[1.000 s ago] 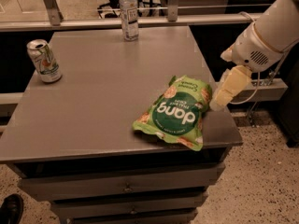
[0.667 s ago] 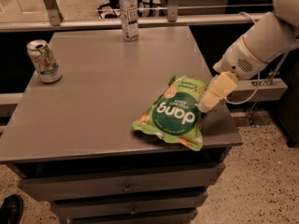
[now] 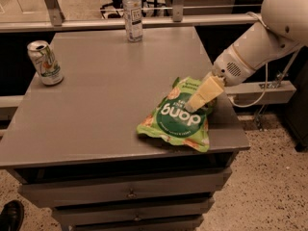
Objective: Move green rice chip bag near 7up can
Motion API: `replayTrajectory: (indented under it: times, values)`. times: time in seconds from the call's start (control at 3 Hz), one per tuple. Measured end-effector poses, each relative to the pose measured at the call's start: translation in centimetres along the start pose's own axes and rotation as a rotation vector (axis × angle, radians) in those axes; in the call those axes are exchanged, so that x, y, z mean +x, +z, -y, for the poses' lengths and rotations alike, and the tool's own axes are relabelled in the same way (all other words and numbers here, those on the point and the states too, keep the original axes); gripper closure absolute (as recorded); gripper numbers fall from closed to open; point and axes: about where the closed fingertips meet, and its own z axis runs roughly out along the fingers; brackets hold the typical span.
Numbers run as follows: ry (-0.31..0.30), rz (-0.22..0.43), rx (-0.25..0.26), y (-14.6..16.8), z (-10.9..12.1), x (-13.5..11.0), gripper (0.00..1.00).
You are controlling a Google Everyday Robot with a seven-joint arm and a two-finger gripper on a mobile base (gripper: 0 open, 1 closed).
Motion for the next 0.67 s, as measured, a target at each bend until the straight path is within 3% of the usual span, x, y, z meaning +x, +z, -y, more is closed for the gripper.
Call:
replayTrajectory:
  times: [0.33, 0.67]
  values:
    - [0.019, 0.009, -0.028, 0.3, -0.5, -0.8, 0.49]
    - [0.027, 0.029, 0.021, -2.5, -0.4, -1.6, 0.80]
